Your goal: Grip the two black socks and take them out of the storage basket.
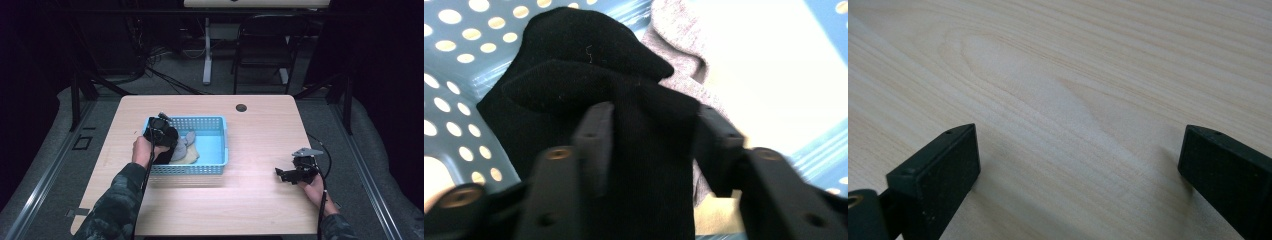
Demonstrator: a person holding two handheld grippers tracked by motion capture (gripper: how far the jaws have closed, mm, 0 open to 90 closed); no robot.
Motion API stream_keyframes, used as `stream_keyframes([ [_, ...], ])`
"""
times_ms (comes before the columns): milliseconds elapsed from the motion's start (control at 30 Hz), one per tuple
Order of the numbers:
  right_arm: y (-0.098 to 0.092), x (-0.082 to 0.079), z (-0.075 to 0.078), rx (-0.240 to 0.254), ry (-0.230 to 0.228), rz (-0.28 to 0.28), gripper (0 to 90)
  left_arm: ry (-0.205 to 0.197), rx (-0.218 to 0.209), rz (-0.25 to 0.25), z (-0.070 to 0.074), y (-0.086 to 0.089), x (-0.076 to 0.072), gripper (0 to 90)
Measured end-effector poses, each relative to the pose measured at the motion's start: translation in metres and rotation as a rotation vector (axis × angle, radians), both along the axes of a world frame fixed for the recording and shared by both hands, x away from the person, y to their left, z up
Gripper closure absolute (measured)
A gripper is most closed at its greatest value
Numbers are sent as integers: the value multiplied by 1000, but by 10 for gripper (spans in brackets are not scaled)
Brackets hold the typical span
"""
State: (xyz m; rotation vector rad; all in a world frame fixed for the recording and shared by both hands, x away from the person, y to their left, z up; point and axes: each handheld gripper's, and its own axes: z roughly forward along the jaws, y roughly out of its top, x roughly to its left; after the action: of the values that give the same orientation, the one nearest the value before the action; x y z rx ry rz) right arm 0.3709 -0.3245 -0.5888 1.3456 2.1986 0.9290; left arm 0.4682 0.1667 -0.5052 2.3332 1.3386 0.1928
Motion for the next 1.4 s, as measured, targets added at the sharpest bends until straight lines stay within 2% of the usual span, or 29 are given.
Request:
stream_keyframes([
  [33, 0, 0, 0, 0, 0, 0, 26, -10, -3, -9, 2, 1, -1, 641],
  [67, 0, 0, 0, 0, 0, 0, 26, -10, -3, -9, 2, 1, -1, 678],
  [100, 0, 0, 0, 0, 0, 0, 26, -13, -7, -14, 3, 1, -2, 678],
  [167, 0, 0, 0, -1, 0, 0, 26, -21, -16, -24, 5, 2, -5, 768],
  [300, 0, 0, 0, 0, 2, 1, 26, -43, -20, -38, 8, 3, -8, 861],
  [367, 0, 0, 0, 0, 0, 0, 26, -54, -21, -41, 10, 5, -9, 867],
  [433, 0, 0, 0, -1, 0, 0, 26, -84, -33, -44, 15, 8, -13, 871],
  [467, 0, 0, 0, -1, 0, 0, 26, -84, -33, -44, 15, 8, -13, 872],
  [600, 0, 0, 0, -1, 1, 2, 25, -134, -70, -47, 27, 18, -20, 873],
  [667, 0, 0, 0, -1, 0, 0, 26, -139, -76, -45, 29, 19, -21, 873],
  [767, 0, 0, 0, 0, 0, 0, 25, -154, -108, -34, 32, 25, -24, 873],
  [900, 0, 0, 0, 0, 1, 2, 26, -191, -110, -31, 38, 31, -26, 874],
  [1033, 0, 0, 0, 0, 1, 2, 25, -200, -126, -29, 42, 33, -26, 875],
  [1200, 0, 0, 0, 0, 0, 1, 25, -226, -123, -44, 56, 33, -27, 875],
  [1400, 0, 0, 0, 0, 1, 2, 25, -231, -135, -46, 63, 34, -26, 875],
])
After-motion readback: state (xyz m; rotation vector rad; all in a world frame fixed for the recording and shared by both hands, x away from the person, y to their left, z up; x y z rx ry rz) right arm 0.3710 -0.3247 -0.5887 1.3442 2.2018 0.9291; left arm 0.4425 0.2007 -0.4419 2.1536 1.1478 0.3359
